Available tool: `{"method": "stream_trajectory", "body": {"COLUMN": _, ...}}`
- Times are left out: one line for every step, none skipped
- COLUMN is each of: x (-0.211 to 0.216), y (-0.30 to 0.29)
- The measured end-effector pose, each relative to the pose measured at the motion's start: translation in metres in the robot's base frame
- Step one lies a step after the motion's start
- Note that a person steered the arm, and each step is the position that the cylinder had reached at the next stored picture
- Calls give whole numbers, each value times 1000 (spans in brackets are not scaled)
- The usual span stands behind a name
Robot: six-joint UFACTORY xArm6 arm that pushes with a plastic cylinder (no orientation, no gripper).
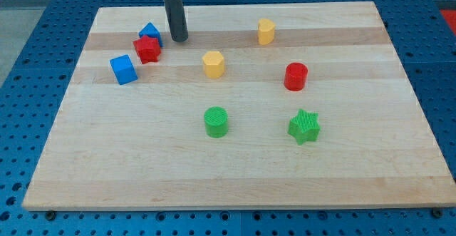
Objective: Slightly move the blue triangle along with red star downwards
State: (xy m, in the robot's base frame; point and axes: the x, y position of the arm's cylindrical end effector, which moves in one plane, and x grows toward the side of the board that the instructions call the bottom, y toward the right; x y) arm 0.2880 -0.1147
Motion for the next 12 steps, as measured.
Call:
{"method": "stream_trajectory", "body": {"x": 0, "y": -5}}
{"method": "stream_trajectory", "body": {"x": 0, "y": -21}}
{"method": "stream_trajectory", "body": {"x": -7, "y": -21}}
{"method": "stream_trajectory", "body": {"x": -38, "y": -21}}
{"method": "stream_trajectory", "body": {"x": -38, "y": -21}}
{"method": "stream_trajectory", "body": {"x": -38, "y": -56}}
{"method": "stream_trajectory", "body": {"x": -38, "y": -56}}
{"method": "stream_trajectory", "body": {"x": -25, "y": -56}}
{"method": "stream_trajectory", "body": {"x": -11, "y": -56}}
{"method": "stream_trajectory", "body": {"x": -7, "y": -56}}
{"method": "stream_trajectory", "body": {"x": -6, "y": -56}}
{"method": "stream_trajectory", "body": {"x": 2, "y": -57}}
